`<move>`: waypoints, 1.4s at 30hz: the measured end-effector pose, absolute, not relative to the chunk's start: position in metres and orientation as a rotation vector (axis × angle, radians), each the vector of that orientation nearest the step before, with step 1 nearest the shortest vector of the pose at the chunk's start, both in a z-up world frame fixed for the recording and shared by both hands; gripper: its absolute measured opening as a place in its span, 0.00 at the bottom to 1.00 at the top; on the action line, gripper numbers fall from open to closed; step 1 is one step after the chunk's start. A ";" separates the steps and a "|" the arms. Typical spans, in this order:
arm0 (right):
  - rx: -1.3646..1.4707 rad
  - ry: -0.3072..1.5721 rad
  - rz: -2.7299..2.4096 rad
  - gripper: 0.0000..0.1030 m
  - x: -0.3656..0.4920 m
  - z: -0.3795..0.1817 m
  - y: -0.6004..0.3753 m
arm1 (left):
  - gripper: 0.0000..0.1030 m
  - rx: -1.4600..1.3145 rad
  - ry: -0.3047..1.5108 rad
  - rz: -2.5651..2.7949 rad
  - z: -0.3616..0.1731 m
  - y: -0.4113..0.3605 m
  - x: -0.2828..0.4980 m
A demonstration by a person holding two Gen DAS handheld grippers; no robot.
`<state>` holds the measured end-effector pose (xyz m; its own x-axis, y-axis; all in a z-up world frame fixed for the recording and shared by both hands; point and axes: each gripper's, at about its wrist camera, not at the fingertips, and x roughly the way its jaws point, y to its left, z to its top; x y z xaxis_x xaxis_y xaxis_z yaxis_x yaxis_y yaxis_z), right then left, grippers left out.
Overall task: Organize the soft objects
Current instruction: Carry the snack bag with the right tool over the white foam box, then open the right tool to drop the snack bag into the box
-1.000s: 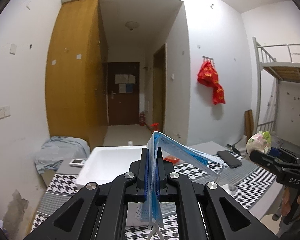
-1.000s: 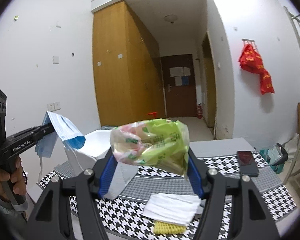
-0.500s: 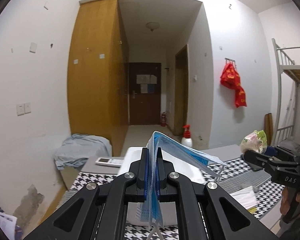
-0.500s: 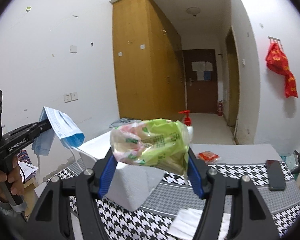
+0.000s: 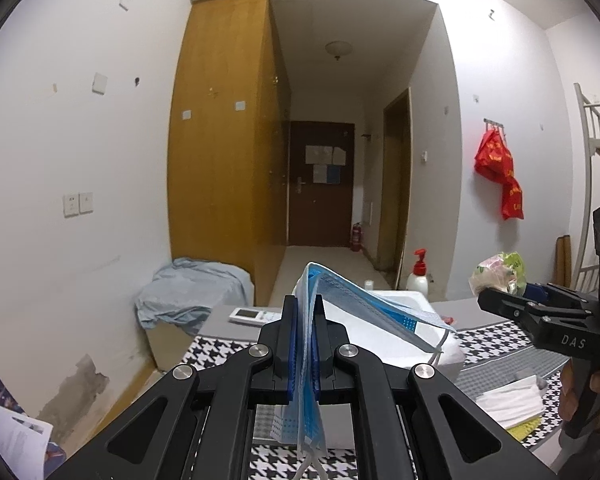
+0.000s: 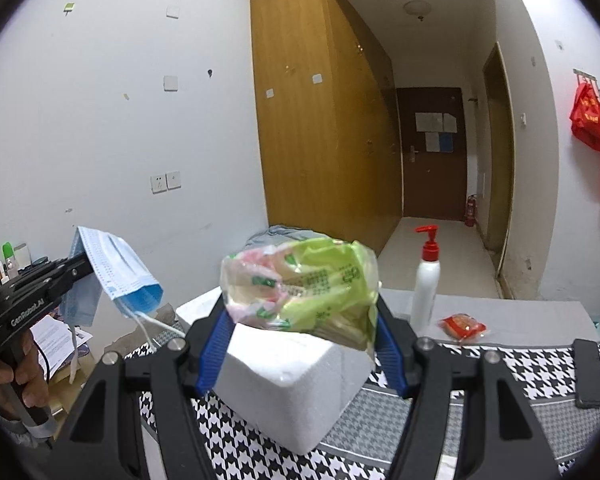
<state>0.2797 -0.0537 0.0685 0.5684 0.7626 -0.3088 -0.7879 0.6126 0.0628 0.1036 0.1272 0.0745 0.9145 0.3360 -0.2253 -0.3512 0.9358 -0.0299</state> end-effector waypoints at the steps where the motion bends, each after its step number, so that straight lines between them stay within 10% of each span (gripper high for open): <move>1: -0.086 0.328 0.919 0.67 0.281 0.068 -0.050 | 0.06 -0.074 0.223 0.359 0.073 0.130 0.104; 42: -0.270 0.508 0.898 0.73 0.325 0.039 0.066 | 0.06 -0.149 0.273 0.403 0.056 0.169 0.107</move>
